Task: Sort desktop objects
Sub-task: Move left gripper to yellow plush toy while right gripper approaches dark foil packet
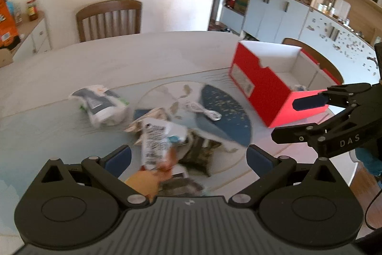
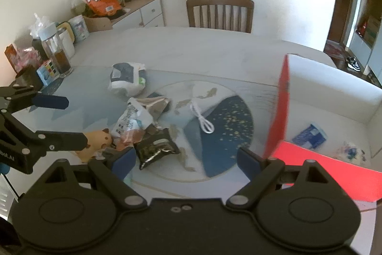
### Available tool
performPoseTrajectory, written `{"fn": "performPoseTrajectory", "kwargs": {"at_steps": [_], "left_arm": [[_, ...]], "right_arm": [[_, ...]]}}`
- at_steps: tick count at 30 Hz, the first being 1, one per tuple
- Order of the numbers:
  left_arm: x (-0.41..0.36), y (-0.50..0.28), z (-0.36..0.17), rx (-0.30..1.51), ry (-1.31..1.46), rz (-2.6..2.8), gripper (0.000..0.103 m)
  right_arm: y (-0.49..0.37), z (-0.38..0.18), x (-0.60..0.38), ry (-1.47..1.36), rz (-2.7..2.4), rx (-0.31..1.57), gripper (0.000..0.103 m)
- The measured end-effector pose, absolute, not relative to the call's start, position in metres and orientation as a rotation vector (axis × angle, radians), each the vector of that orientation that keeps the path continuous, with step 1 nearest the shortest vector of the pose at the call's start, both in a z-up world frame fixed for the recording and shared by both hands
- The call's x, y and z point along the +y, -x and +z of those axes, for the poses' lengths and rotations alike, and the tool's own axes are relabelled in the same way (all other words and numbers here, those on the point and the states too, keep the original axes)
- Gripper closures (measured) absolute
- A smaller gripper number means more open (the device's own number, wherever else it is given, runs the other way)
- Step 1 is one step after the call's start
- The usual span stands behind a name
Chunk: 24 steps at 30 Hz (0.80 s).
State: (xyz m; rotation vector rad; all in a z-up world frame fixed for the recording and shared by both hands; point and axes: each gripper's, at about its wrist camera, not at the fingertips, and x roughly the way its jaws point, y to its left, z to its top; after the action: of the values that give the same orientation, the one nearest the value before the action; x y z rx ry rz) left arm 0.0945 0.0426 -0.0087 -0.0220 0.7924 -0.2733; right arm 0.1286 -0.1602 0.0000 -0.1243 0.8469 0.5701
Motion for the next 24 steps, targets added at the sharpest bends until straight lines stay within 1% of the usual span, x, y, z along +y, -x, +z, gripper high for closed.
{"fn": "performPoseTrajectory", "kwargs": {"at_steps": [10, 24], "left_arm": [[0.078, -0.093, -0.034, 0.811, 0.021, -0.235, 0.0], [0.107, -0.107, -0.075, 0.875, 0.03, -0.261, 0.0]], "right_arm": [[-0.131, -0.018, -0.125, 0.17, 0.587, 0.858, 0.011], [-0.144, -0.049, -0.092, 0.223, 0.588, 0.894, 0.011]]}}
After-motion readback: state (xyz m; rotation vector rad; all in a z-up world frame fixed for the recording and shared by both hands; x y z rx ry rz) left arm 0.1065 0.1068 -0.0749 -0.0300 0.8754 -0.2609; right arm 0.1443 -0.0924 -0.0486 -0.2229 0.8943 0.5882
